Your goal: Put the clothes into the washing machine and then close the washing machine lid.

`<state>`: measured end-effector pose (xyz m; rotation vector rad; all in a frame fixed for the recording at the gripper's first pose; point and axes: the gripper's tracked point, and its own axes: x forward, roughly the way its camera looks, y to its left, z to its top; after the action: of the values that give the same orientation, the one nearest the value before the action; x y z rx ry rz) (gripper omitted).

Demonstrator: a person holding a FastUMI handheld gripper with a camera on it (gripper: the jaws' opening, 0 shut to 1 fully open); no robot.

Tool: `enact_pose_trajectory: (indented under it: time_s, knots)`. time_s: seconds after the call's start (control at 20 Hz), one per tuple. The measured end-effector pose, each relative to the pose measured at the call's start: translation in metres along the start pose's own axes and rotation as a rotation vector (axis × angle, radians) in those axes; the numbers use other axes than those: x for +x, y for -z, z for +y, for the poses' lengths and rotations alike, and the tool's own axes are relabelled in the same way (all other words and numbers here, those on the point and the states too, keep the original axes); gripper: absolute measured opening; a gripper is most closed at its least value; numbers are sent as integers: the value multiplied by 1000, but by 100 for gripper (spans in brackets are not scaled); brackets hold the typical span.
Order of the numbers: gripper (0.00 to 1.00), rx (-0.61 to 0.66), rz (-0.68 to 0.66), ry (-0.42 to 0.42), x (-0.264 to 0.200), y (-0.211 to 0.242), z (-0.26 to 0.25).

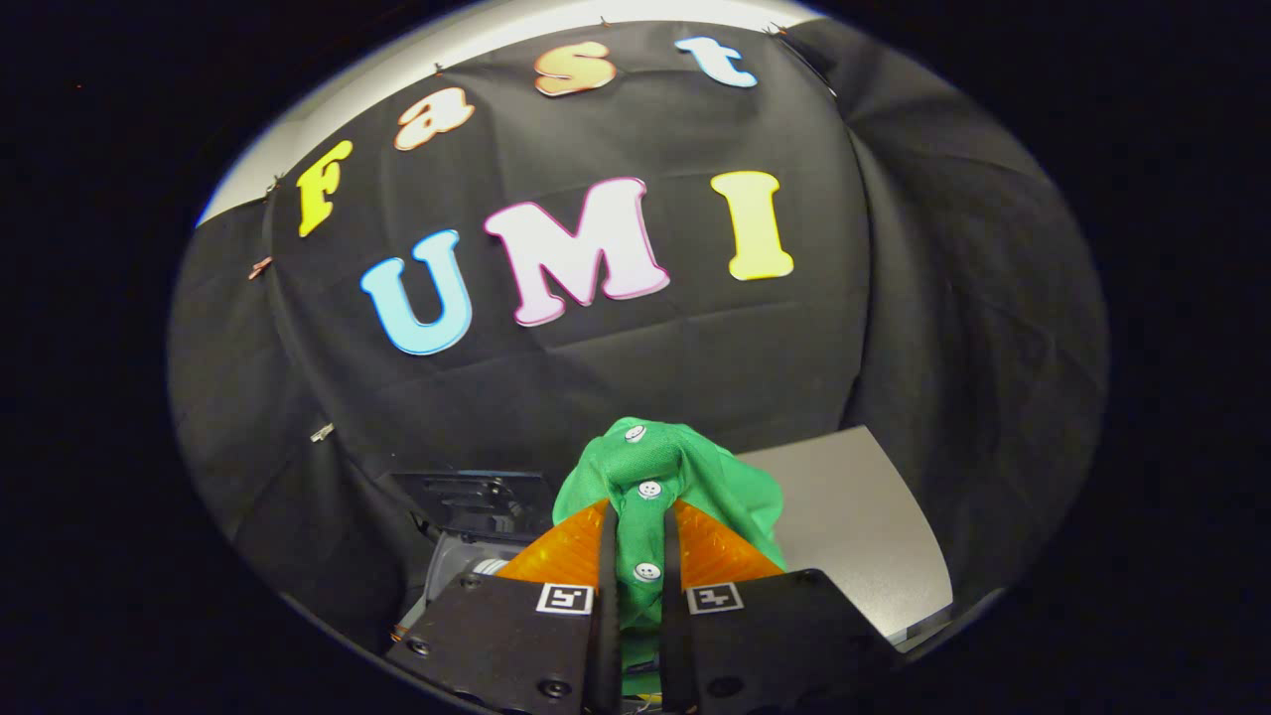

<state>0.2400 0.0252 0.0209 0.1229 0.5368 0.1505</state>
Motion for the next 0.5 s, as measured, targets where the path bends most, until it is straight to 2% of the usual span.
enact_pose_trajectory:
  time_s: [0.25,0.5]
  knots:
    - [19,-34,-37,-90,-23,-19,87]
    - [19,-59,-8,-180,-18,2,180]
